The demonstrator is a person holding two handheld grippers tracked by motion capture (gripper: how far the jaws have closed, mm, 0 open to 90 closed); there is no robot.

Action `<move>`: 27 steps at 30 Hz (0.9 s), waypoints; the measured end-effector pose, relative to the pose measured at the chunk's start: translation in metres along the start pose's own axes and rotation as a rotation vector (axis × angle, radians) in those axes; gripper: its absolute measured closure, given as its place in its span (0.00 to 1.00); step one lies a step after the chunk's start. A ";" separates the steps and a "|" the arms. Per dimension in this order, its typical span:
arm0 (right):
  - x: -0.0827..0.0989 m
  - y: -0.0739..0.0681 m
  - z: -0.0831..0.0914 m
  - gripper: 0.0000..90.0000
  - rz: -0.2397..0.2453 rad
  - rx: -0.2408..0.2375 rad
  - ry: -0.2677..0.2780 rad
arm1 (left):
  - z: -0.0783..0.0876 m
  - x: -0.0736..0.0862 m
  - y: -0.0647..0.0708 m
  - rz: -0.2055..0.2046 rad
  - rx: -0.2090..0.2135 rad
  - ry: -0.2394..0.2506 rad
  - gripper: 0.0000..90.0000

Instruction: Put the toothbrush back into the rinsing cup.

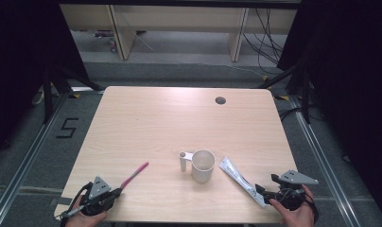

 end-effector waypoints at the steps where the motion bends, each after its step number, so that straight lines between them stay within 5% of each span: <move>1: 0.000 0.000 0.000 0.27 0.000 -0.001 0.001 | 0.001 0.000 -0.003 -0.014 0.002 -0.012 0.99; 13: 0.001 0.002 0.000 0.27 -0.001 0.003 0.001 | -0.010 -0.003 -0.028 -0.006 -0.087 -0.013 0.99; 27: 0.002 0.003 0.002 0.27 -0.012 0.005 -0.003 | -0.027 -0.011 -0.057 0.017 -0.143 -0.016 0.99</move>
Point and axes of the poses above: each handheld gripper's, and its own axes: z roughly backward along the jaws, x roughly out of its underside, y roughly to its right, the point moved 4 cm from there along -z, roughly forward along the jaws, and after that the axes turned 11 degrees about y, right-handed, at the moved point
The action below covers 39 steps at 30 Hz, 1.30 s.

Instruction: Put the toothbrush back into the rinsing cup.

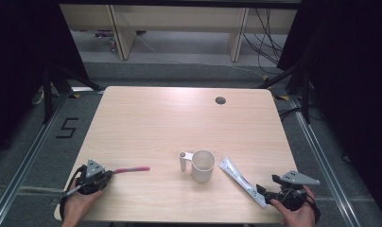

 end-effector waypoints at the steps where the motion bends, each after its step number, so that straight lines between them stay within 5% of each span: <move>1: 0.000 0.000 0.000 0.27 -0.003 -0.002 -0.001 | -0.001 0.000 -0.001 0.006 -0.003 0.002 0.99; 18: 0.001 0.002 0.000 0.27 -0.007 0.000 0.006 | -0.038 -0.024 -0.017 0.026 -0.031 0.011 0.98; 39: 0.001 0.004 0.001 0.27 -0.006 0.005 0.011 | -0.071 -0.054 -0.002 0.025 0.003 0.025 0.96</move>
Point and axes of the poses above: each handheld gripper's, and its own axes: z roughly backward along the jaws, x roughly out of its underside, y roughly to its right, the point moved 4 cm from there along -z, roughly forward along the jaws, and after that the axes turned 11 degrees about y, right-handed, at the moved point
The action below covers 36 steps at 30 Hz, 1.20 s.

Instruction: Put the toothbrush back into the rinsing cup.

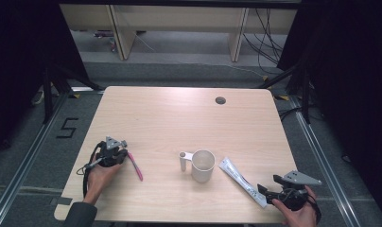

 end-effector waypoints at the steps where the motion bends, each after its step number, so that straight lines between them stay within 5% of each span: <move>1: 0.000 0.000 0.000 0.27 0.000 -0.001 0.000 | 0.000 -0.001 0.000 0.005 0.002 0.001 0.96; 8: 0.000 0.000 0.000 0.27 -0.002 0.001 0.001 | 0.011 -0.005 0.000 0.086 -0.002 0.008 0.78; 20: 0.000 -0.001 0.000 0.27 -0.002 -0.001 0.000 | 0.008 -0.014 0.013 0.134 0.028 -0.085 0.53; 36: 0.000 -0.001 0.000 0.27 0.000 -0.005 0.000 | -0.003 -0.013 0.018 0.125 0.031 -0.136 0.53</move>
Point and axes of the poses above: each handheld gripper's, and its own axes: z roughly backward along the jaws, x roughly out of its underside, y roughly to its right, the point moved 4 cm from there along -z, roughly forward along the jaws, and after that the axes turned 11 degrees about y, right-handed, at the moved point
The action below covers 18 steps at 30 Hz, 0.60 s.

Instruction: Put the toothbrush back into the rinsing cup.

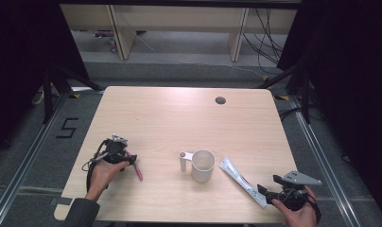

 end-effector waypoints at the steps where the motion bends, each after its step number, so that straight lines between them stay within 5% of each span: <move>1: 0.000 0.000 0.000 0.27 0.001 0.002 0.000 | -0.001 0.000 0.000 0.000 0.000 0.008 0.54; 2: 0.001 -0.003 0.000 0.27 -0.036 -0.001 -0.008 | -0.001 0.000 0.000 -0.003 -0.001 0.008 0.55; 5: 0.001 -0.003 0.000 0.27 -0.036 0.000 -0.007 | 0.001 0.000 -0.001 -0.035 0.004 -0.040 0.58; 17: 0.001 -0.003 0.000 0.27 -0.029 0.000 -0.011 | 0.003 0.001 0.001 -0.101 0.031 -0.096 0.77; 18: 0.001 -0.003 0.000 0.27 -0.028 0.000 -0.011 | 0.005 -0.001 0.001 -0.115 0.041 -0.140 0.78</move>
Point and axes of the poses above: each handheld gripper's, and its own axes: z roughly backward along the jaws, x roughly out of its underside, y roughly to its right, the point moved 4 cm from there along -z, roughly forward along the jaws, and after that the axes turned 11 degrees about y, right-handed, at the moved point
